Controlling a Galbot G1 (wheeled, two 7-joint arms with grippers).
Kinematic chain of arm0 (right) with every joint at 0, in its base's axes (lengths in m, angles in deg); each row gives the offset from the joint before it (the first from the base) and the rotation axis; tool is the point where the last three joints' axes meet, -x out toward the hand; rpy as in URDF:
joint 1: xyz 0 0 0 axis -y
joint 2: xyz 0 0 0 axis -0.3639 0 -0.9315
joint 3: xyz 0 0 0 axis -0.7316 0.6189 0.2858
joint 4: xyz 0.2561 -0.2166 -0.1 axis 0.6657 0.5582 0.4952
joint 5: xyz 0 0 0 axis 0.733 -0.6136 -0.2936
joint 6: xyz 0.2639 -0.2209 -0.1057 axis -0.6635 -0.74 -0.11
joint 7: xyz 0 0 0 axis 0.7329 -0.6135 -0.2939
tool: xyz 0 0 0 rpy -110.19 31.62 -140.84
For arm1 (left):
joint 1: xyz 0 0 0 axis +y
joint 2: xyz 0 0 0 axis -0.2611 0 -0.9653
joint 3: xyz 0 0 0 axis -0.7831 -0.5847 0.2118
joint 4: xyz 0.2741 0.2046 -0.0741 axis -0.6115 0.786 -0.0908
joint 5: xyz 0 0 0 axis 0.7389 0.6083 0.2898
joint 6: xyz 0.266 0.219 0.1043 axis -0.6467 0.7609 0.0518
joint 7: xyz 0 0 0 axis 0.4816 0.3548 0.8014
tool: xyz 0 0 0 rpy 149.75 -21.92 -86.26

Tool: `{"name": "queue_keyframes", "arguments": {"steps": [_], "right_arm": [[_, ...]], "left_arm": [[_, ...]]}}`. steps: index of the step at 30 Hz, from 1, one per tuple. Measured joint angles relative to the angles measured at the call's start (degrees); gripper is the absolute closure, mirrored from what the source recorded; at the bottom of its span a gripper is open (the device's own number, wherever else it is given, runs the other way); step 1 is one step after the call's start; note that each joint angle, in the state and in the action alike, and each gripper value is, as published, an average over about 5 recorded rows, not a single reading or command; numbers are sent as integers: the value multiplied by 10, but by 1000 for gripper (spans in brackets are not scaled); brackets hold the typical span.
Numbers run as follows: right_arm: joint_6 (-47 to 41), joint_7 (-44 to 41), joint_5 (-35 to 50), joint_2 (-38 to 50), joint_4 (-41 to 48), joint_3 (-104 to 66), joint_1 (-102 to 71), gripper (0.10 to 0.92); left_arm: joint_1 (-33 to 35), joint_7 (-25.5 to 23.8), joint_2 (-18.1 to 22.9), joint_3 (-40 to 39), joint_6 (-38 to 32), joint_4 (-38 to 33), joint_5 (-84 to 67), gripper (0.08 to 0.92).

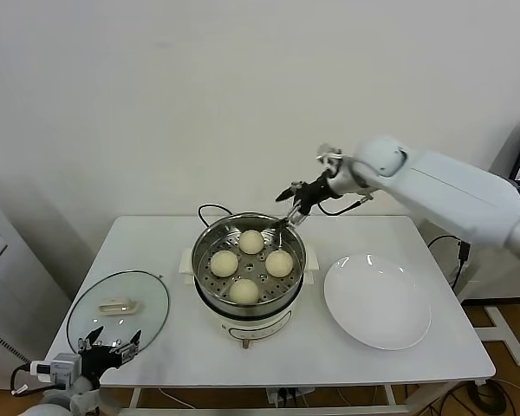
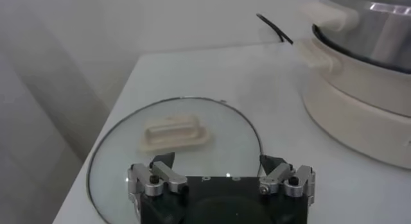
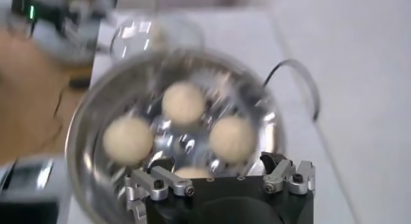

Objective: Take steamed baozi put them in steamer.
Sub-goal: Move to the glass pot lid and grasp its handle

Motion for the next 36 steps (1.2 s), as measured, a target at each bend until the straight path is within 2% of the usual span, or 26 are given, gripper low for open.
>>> {"name": "queue_keyframes", "arguments": {"steps": [8,16,25,36], "right_arm": [[86,106,30,72,-37,-201,-175,203],[162,221,-4,89,-84,-425,-398,203],[204,320,-93,43,-140,-641,-641,203],[229,369,-190,-45,-156,-810,-814,203]], "left_arm": [[0,0,-2,-3,-10,0,-4,177],[3,2,-2,-7,-27,2,3,177],[10,-5,-5,-14,-76,24,90,177],[2,-4,13,-3,-183,92,345,177]]}}
